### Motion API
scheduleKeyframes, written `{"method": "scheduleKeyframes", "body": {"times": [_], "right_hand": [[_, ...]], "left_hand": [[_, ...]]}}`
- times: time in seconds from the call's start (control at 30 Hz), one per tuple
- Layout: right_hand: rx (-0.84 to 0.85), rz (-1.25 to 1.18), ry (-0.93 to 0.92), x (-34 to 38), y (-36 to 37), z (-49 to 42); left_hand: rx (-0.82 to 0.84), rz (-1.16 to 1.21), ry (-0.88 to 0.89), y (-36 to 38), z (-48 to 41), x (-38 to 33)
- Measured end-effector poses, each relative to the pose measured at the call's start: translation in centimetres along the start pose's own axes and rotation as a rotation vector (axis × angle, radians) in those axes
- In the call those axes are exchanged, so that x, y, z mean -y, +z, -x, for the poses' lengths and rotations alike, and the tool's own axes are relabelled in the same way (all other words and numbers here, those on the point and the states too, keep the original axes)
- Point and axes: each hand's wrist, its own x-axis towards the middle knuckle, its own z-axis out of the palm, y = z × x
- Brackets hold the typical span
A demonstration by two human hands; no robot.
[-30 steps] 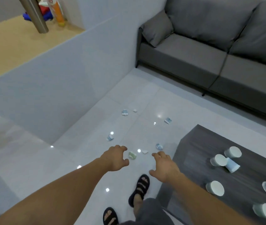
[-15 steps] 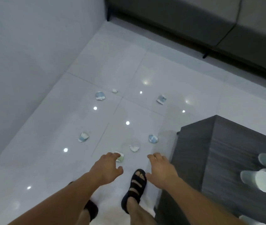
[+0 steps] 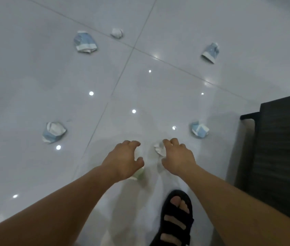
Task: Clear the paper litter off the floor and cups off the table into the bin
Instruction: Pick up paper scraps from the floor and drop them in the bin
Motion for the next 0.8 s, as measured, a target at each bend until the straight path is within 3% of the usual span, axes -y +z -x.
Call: {"method": "scheduleKeyframes", "body": {"times": [0.23, 0.5, 0.6, 0.67, 0.8], "right_hand": [[-0.039, -0.116, -0.031, 0.7, 0.6, -0.6], [-0.273, -0.495, -0.441, 5.9, -7.7, 8.9], [-0.230, -0.652, -0.364, 7.7, -7.6, 9.7], [-0.209, -0.582, -0.315, 8.4, -5.8, 8.9], [-0.113, -0.219, -0.253, 8.6, -0.3, 5.7]], "left_hand": [[0.039, 0.030, 0.054, 0.9, -0.5, 0.1], [0.056, 0.452, 0.034, -5.6, 5.4, -3.2], [0.041, 0.416, 0.033, -6.6, 6.6, -1.8], [0.034, 0.303, -0.002, -6.5, 7.0, 0.5], [-0.015, 0.147, -0.144, -4.8, 7.1, 6.9]]}}
